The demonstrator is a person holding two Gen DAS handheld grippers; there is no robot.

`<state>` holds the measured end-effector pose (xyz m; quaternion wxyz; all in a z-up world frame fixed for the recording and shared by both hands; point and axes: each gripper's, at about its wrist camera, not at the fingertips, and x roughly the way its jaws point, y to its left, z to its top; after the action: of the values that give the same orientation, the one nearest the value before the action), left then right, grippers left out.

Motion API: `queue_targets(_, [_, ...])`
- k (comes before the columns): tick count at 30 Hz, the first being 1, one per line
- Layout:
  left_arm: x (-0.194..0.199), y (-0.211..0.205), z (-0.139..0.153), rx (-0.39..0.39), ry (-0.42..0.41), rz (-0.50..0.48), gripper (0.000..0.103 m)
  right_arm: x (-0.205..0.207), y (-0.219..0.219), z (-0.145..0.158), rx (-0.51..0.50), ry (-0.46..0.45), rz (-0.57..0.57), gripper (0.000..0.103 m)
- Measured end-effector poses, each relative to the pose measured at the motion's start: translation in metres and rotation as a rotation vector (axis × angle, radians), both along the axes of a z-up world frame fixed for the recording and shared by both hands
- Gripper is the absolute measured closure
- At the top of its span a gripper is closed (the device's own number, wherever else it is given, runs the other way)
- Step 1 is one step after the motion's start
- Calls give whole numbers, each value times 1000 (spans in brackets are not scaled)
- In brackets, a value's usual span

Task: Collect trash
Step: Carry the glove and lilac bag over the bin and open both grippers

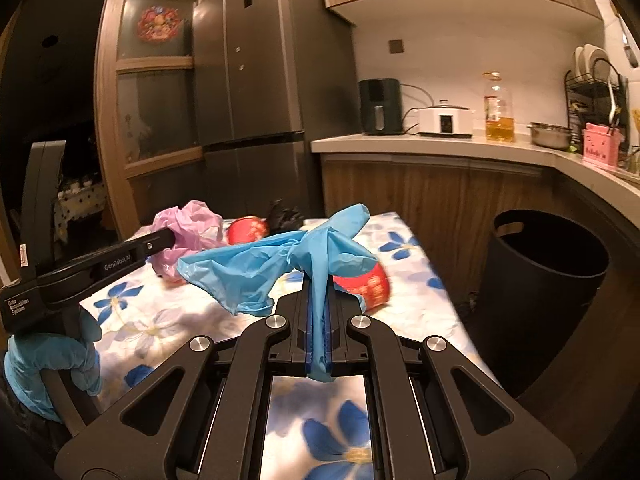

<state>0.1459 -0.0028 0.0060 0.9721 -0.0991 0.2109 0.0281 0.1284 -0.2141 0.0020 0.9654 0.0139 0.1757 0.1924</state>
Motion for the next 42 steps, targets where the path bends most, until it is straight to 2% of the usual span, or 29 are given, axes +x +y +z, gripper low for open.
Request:
queue_targets(14, [47,-104,25,37,-66,-215,100,19,-84,23,20,-73,-199,100])
queue_targets(28, [103,-218,50,49,-143,-420,100,64,-189,37,59,-114,-458,100])
queue_targets(36, [146,-266,36,46,-131,-511,100,97,-221,33,62,-96,-520,99])
queue_targets(42, [169,-284,23,33,-103,-549,100,119,-235,26,58,-66,-531,99])
